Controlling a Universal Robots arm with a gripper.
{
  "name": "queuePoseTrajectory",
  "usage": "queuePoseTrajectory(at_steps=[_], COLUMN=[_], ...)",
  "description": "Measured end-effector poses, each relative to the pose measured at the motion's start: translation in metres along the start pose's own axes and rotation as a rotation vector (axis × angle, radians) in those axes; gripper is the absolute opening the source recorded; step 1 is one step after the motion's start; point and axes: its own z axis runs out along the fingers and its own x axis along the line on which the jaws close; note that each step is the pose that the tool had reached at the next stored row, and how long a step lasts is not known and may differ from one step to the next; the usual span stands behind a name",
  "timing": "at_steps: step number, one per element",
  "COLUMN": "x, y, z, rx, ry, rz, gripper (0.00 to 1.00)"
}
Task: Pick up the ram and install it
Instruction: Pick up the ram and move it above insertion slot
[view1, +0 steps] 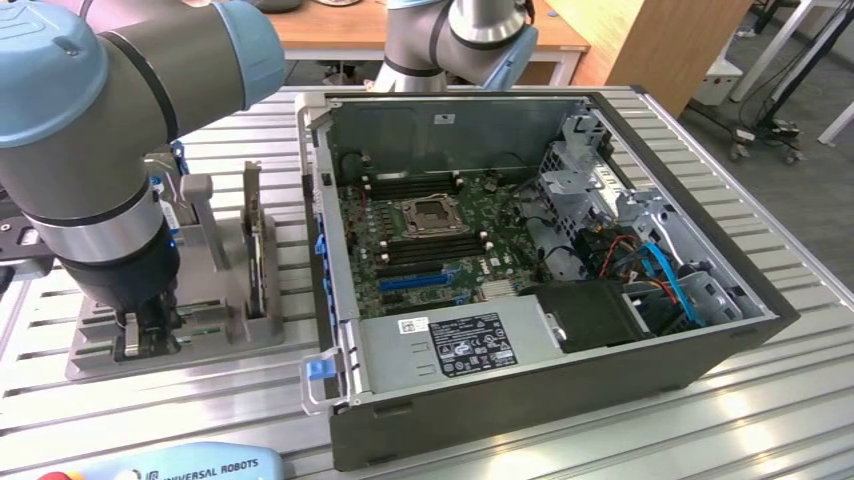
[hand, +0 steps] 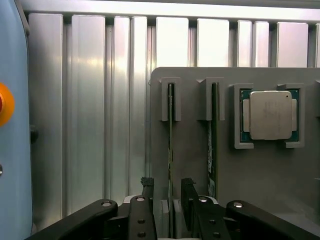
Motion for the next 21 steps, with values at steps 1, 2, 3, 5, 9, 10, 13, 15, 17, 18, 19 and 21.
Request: queuePoseTrajectory(at_steps=[1,2,3,5,9,10,13,15,17,18,19,21], x=[0.0,0.0,-0.0004,-0.0017,-0.0026,-0.0031,-0.0047,-0.0048,-0.0051,-0.0055,-0.0056,-0.0055], y=[0.0,0.0,-0.0001,-0.0001,0.0,0.0,-0.0001,-0.0001,0.0,0.0,0.0,0.0], z=[0.0,0.0,0.0002,0.0003,0.0006,0.0007,0.0012,0.0013,0.0013,0.0014,0.0014,0.0013], rx=[0.0,-0.0001,0.0001,0.0001,0.0001,0.0,0.0,-0.0001,-0.0001,0.0,0.0,-0.0001], ry=[0.0,0.0001,-0.0001,-0.0002,-0.0001,-0.0001,0.0,0.0001,0.0001,0.0,0.0,0.0001], rz=[0.0,0.0,0.0,0.0,-0.001,-0.002,-0.005,-0.006,-0.006,-0.006,-0.006,-0.006], gripper=[0.36,0.36,0.36,0.36,0.36,0.36,0.36,0.36,0.36,0.36,0.36,0.36])
